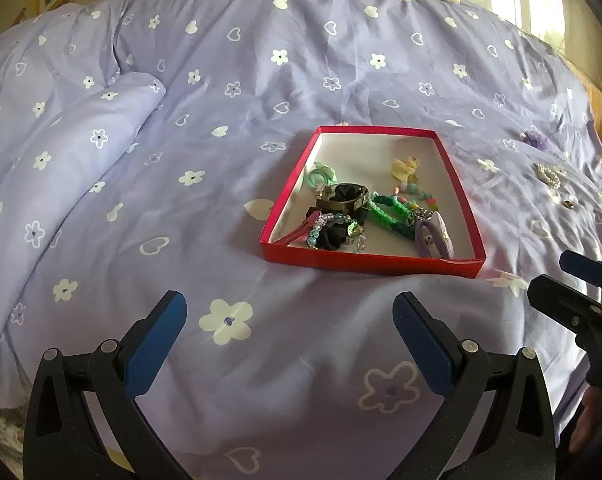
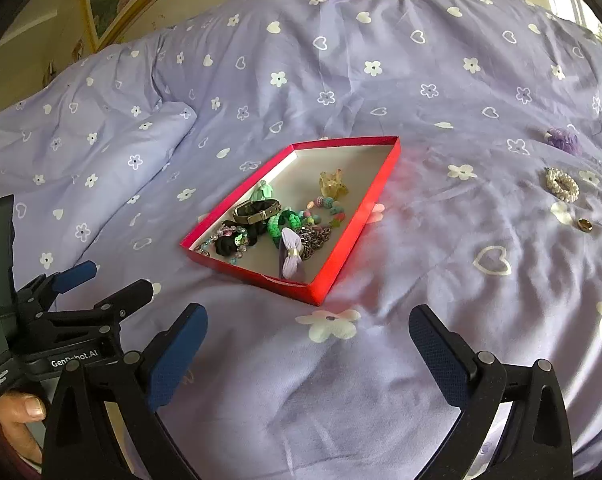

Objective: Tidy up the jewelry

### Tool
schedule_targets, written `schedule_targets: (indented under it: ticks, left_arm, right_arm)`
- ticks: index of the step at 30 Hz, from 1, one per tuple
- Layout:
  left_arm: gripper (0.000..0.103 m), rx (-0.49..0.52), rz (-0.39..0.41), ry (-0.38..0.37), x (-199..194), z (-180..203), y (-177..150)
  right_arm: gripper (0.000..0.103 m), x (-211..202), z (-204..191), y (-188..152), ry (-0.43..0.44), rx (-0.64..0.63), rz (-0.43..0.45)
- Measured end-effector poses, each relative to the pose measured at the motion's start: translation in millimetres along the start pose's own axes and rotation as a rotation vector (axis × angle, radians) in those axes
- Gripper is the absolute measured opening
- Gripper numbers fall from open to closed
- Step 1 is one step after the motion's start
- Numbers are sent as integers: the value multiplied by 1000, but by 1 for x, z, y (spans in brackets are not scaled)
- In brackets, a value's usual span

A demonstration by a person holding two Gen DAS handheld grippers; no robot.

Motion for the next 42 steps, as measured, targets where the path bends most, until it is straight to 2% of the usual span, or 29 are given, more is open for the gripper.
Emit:
schedule_targets:
  ticks: [19, 42]
  left_arm:
    - [103, 4, 58, -5, -21, 0, 3]
    - [103, 2, 75, -8, -28, 1, 6]
  right_arm:
    - [102, -13, -8, 7, 10, -12, 45]
    - [102, -19, -15, 9, 10, -37, 68]
Point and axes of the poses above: each gripper's, at about its wrist camera, not at the fingertips, and x roughly the way its jaws point, z to its right, y to its top, the point moved 1 cm from there along x, roughly the way its jaws point, and after that the axes turned 3 degrees about -x, right-handed, at the moved point
